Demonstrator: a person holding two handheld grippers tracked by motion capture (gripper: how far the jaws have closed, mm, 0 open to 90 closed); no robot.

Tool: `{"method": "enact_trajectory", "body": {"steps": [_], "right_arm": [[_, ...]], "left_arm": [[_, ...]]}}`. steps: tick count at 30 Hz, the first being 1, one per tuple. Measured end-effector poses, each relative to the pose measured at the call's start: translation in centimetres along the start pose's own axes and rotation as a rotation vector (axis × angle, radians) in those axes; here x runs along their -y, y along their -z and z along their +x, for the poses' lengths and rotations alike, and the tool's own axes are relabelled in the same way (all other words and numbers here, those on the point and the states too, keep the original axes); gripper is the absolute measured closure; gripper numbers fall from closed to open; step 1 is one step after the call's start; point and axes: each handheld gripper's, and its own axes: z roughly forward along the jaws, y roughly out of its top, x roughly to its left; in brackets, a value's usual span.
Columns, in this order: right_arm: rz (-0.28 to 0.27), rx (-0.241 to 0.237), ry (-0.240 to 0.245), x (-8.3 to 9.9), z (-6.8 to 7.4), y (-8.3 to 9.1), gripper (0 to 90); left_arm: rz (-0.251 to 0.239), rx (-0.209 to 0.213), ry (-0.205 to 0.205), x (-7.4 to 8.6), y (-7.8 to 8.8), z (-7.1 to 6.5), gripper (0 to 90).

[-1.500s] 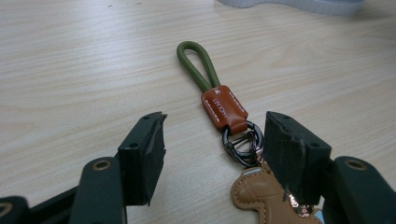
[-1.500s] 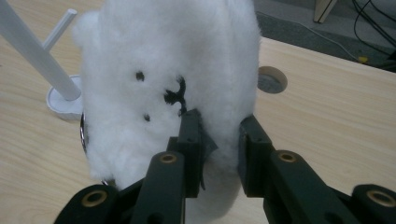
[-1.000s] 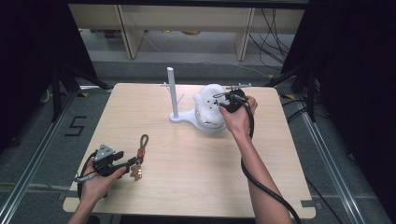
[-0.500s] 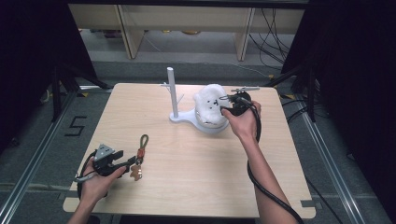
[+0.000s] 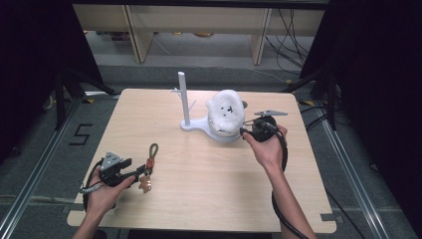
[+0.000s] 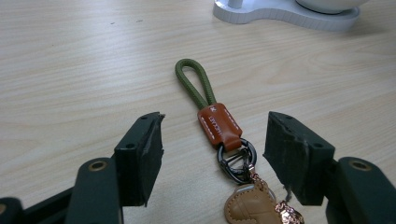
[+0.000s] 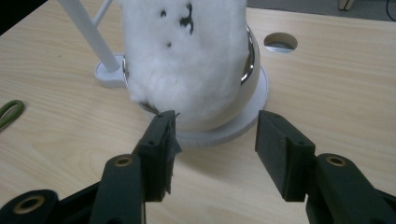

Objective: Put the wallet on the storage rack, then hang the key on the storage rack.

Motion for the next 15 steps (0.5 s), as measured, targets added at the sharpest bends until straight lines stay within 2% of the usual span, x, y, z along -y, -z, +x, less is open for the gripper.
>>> {"method": "enact_trajectory", "body": {"steps": [3, 4, 5, 6, 7, 8, 9, 11, 12, 13, 15], "right_arm": [[0.003, -0.002, 0.011, 0.9, -0.3, 0.3, 49.2], [0.016, 0.005, -0.026, 1.9, -0.4, 0.5, 49.2], [0.016, 0.005, -0.026, 1.9, -0.4, 0.5, 49.2], [0.032, -0.001, -0.054, 2.7, -0.6, 0.7, 49.2], [0.032, -0.001, -0.054, 2.7, -0.6, 0.7, 49.2], [0.027, -0.005, -0.017, 3.5, -1.2, 0.7, 49.2], [0.034, 0.003, -0.033, 3.9, -1.3, 0.8, 49.2], [0.039, 0.000, -0.032, 4.2, -1.4, 0.9, 49.3], [0.048, 0.002, -0.055, 4.9, -1.4, 1.1, 49.2], [0.051, 0.001, -0.038, 5.3, -1.6, 1.1, 49.3], [0.061, 0.010, -0.044, 5.5, -1.5, 1.2, 49.3]], "left_arm": [[0.000, -0.001, 0.002, 0.0, 0.0, 0.0, 36.4], [0.000, 0.002, 0.005, 0.0, 0.0, 0.0, 36.4], [0.000, 0.002, 0.005, 0.0, 0.0, 0.0, 36.4], [0.001, 0.006, 0.004, -0.1, 0.0, -0.1, 36.4], [0.001, 0.006, 0.004, -0.1, 0.0, -0.1, 36.5], [0.004, 0.005, -0.001, -0.2, 0.0, -0.2, 36.6], [-0.001, 0.016, -0.001, -0.2, 0.0, -0.2, 36.7], [0.001, 0.013, 0.000, -0.3, 0.1, -0.2, 36.9], [0.005, 0.012, -0.007, -0.4, 0.1, -0.3, 37.2], [0.007, 0.013, -0.008, -0.4, 0.2, -0.3, 37.2], [0.001, 0.017, -0.005, -0.5, 0.2, -0.3, 37.7]]}}
